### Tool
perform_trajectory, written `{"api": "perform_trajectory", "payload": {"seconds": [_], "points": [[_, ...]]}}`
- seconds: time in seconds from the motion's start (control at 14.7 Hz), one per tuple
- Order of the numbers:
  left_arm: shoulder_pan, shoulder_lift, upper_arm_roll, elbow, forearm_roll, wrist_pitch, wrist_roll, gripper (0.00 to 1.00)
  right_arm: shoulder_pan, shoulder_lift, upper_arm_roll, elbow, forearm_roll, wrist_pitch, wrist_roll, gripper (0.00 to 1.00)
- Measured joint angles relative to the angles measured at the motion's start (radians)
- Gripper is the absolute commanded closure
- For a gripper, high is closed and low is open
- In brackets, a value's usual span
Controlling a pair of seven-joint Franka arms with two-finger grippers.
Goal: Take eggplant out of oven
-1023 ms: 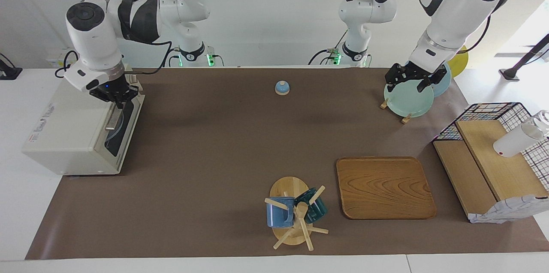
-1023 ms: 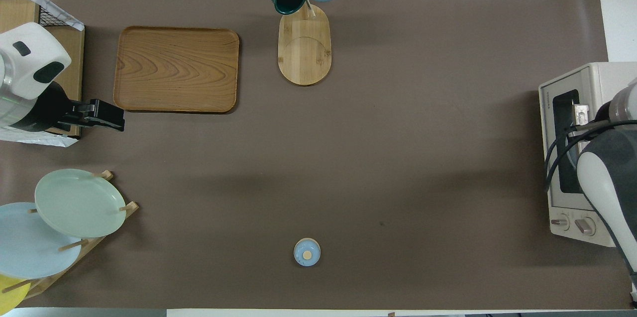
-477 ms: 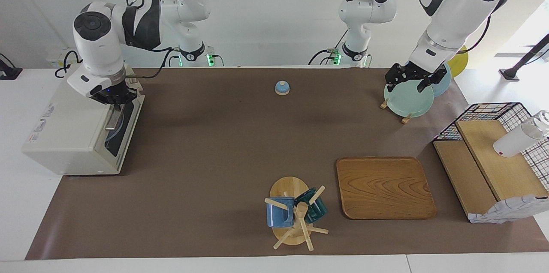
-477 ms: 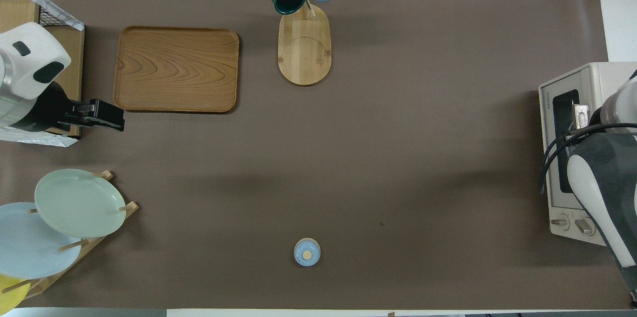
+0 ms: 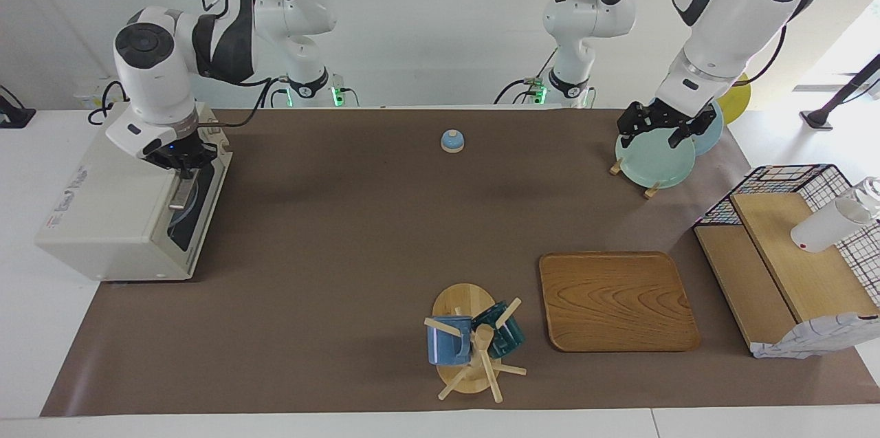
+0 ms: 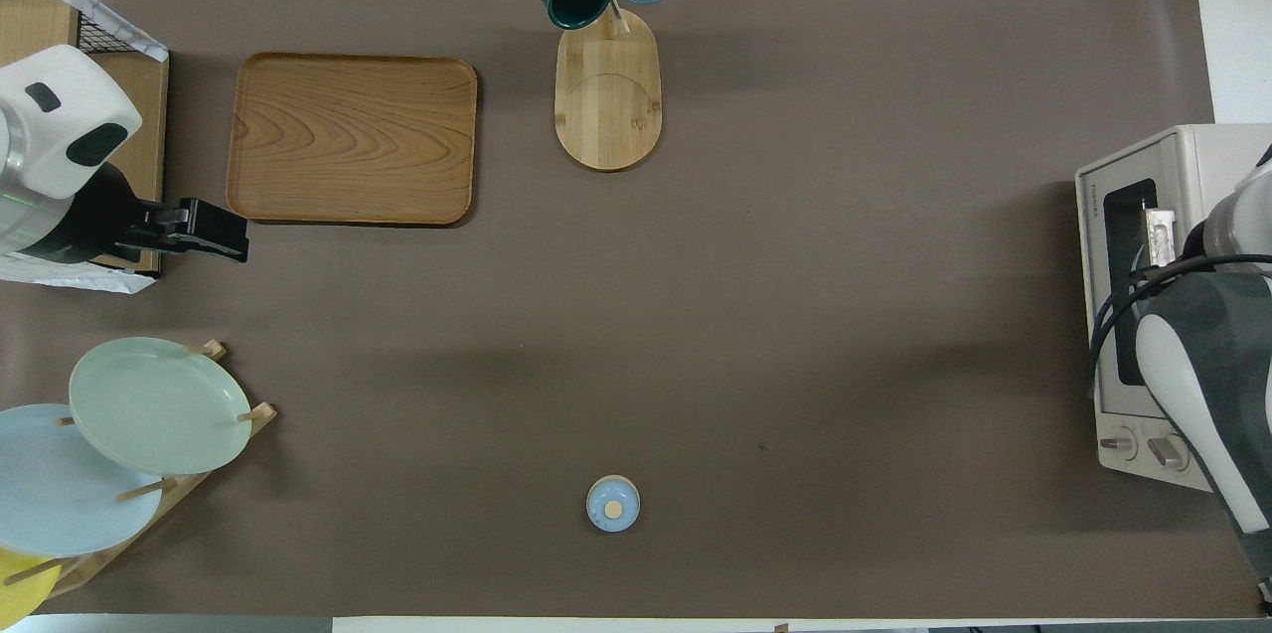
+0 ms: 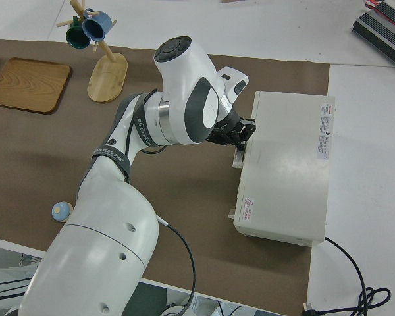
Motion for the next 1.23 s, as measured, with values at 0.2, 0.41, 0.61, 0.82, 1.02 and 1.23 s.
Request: {"api": "perform_trajectory", "payload": {"seconds": [0.2,0.41,0.61,0.82,1.02,1.23], "points": [[0.000,0.000,0.000,0.000,0.000,0.000,0.000,0.00,0.011,-0.006,0.002,-0.013,0.015,0.018,0.000,1.00],[0.000,0.000,0.000,0.000,0.000,0.000,0.000,0.00,0.039,-0.025,0.008,-0.056,0.052,0.066,0.000,1.00],[0.000,0.000,0.000,0.000,0.000,0.000,0.000,0.00,0.063,-0.017,0.015,-0.088,0.114,0.130,0.002,1.00],[0.000,0.000,0.000,0.000,0.000,0.000,0.000,0.00,0.093,0.029,0.020,-0.118,0.171,0.227,0.017,1.00],[0.000,0.000,0.000,0.000,0.000,0.000,0.000,0.00,0.114,0.076,0.027,-0.169,0.190,0.348,0.052,1.00],[0.000,0.000,0.000,0.000,0.000,0.000,0.000,0.00,0.125,0.115,0.029,-0.203,0.190,0.428,0.090,1.00]]}}
